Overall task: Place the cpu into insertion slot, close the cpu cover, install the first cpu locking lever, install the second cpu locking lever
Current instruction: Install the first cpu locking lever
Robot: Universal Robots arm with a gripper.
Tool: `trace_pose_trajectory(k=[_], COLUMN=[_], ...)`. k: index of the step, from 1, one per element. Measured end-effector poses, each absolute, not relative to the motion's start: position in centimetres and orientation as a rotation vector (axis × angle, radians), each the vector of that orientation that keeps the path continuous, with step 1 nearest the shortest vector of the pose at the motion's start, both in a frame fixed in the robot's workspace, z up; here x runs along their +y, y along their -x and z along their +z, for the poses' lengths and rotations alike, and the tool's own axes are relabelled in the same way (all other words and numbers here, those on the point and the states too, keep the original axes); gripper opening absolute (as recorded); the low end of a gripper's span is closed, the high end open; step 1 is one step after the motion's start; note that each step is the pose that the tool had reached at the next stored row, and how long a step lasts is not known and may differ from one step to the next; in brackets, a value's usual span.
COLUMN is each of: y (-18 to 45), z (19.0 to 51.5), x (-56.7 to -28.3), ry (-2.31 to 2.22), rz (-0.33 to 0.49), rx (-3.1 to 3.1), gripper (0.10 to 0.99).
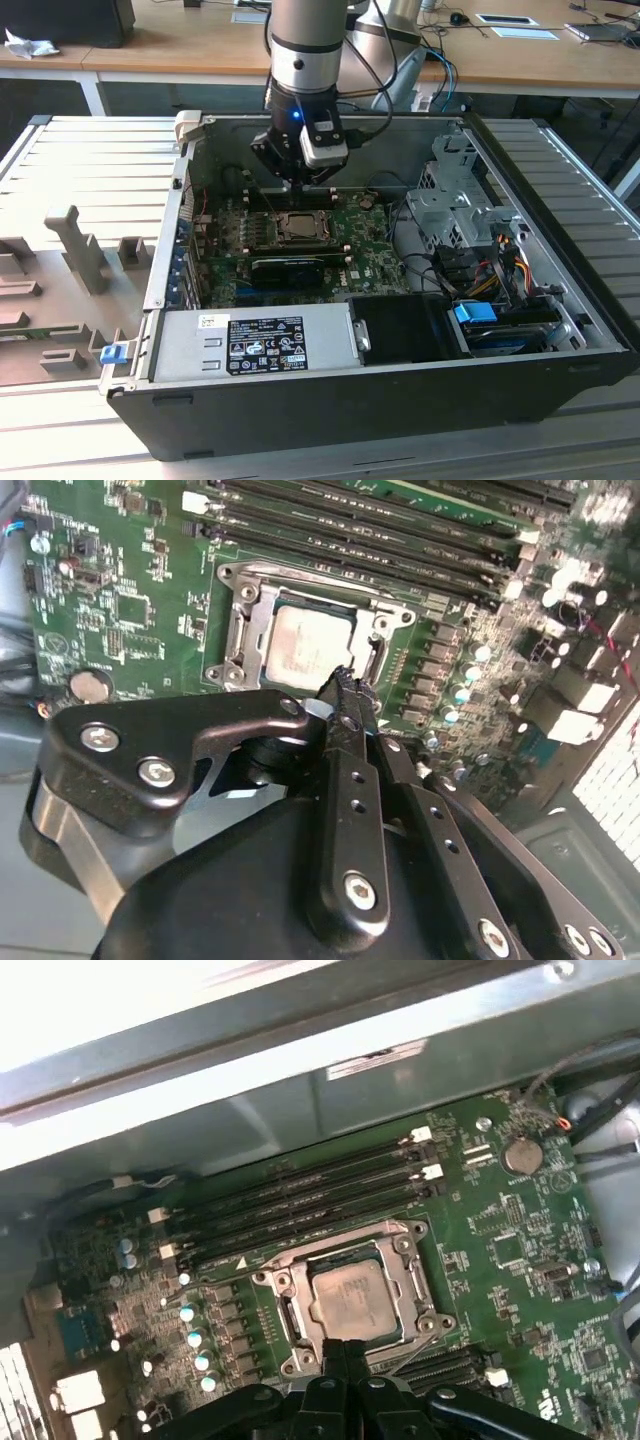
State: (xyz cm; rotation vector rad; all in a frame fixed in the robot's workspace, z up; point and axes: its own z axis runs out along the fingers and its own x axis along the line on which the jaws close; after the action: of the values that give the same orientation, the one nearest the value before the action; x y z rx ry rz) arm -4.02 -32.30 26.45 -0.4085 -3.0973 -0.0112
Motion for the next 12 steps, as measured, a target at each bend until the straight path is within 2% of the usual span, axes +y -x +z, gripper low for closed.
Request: trace_pose_trajectory(k=[6, 12], y=[4.94, 5.08], z=[26.33, 26.27], x=[-32.30, -32.30], ry=[0.355, 0.267], rz=[-0.076, -0.083], rx=[-3.108, -3.122], gripper=[0.106, 0.106])
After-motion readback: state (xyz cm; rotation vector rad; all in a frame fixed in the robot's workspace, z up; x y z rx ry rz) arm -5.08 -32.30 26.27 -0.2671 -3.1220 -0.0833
